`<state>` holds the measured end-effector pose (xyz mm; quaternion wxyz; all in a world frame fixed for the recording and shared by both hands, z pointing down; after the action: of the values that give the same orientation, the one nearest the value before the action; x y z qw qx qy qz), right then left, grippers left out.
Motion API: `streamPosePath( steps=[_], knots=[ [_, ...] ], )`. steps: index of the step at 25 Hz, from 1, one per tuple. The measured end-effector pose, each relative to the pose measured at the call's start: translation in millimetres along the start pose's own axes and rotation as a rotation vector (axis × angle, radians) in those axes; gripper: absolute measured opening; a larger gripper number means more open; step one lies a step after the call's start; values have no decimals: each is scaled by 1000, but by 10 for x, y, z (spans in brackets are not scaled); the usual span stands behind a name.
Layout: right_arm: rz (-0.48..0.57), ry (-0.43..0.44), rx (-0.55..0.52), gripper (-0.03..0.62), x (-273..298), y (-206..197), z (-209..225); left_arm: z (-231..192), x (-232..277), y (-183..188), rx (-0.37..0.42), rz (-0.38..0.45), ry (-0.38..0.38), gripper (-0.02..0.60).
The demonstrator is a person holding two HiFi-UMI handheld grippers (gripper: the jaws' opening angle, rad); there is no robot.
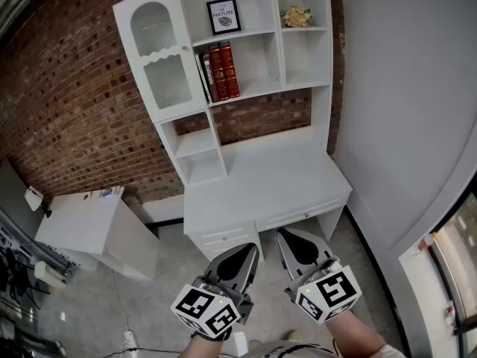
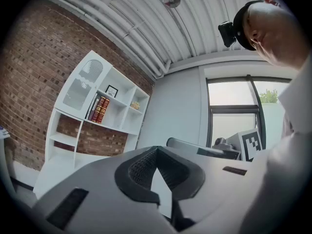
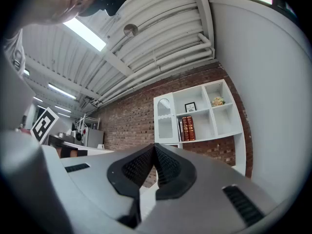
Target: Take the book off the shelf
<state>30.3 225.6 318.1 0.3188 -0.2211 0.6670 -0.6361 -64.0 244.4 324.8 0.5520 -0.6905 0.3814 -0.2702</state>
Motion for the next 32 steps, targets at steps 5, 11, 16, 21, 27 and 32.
streamPosePath(
  steps=[5, 11, 16, 21, 27, 32],
  knots=[
    [6, 2, -4, 15, -44, 7, 55, 36, 49, -32, 2, 4, 4, 11],
    [19, 23, 24, 17, -87, 44, 55, 77, 43, -10, 5, 1, 11, 11],
    [69, 30, 69, 17, -191, 184, 171, 73, 14, 95, 15, 16, 33, 11],
    [143, 30, 150, 17, -333, 364, 402, 60, 41, 264, 29, 56, 61, 11],
    [230, 68, 274, 17, -542, 446, 598, 73, 81, 310, 24, 74, 102, 11],
    [216, 65, 287, 17, -691, 405, 757, 146, 152, 252, 31, 63, 130, 11]
  ],
)
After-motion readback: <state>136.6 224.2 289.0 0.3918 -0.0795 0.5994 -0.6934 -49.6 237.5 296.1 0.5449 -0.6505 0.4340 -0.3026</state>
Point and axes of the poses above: the fingertips, and each gripper's own axes: x forward along the fingers, z to its right, y out of its top, the point moved 3 cm from there along -x, backward along the fingers, and after that the axes turned 5 degrees about y, right-handed, at the moved point
